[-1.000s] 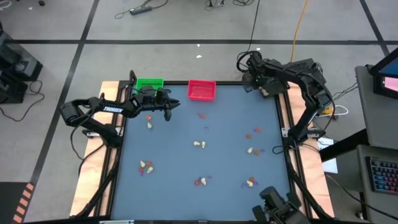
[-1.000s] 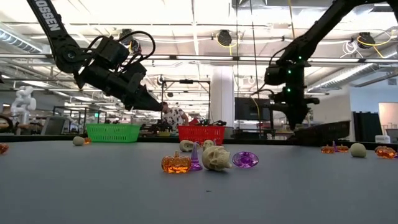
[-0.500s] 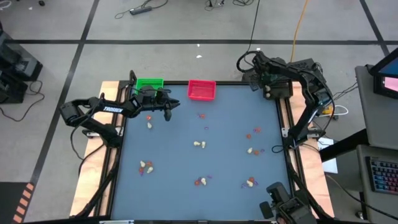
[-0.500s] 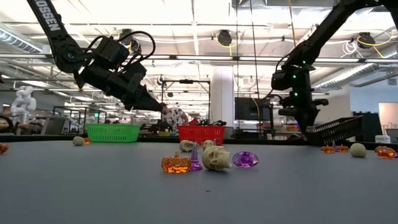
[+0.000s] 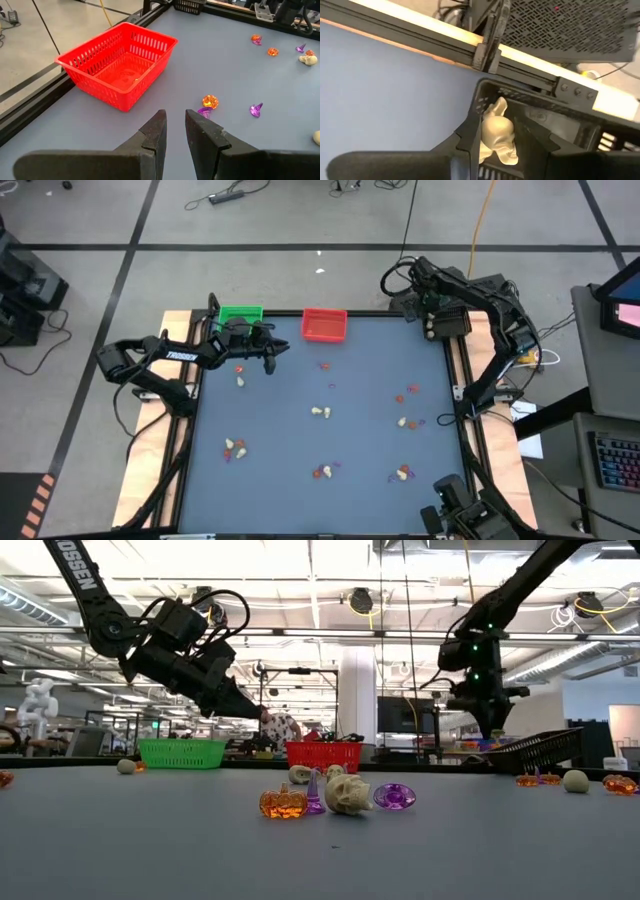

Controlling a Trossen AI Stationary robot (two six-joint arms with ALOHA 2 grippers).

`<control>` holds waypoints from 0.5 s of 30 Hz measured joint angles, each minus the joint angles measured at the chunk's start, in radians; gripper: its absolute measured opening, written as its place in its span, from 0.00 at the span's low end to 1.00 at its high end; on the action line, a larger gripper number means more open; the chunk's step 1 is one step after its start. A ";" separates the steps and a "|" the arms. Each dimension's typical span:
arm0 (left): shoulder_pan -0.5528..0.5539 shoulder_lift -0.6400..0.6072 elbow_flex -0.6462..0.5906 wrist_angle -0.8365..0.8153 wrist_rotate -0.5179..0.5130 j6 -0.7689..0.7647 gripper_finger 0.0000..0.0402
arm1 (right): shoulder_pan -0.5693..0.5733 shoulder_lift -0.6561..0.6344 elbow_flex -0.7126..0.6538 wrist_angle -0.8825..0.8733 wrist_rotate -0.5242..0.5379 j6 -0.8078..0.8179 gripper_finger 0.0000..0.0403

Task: Sort Halloween decoration
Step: Put the white skull toy into the black bin

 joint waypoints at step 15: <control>0.000 0.000 0.000 -0.008 0.000 0.000 0.19 | 0.039 0.091 0.000 -0.057 0.158 0.035 0.23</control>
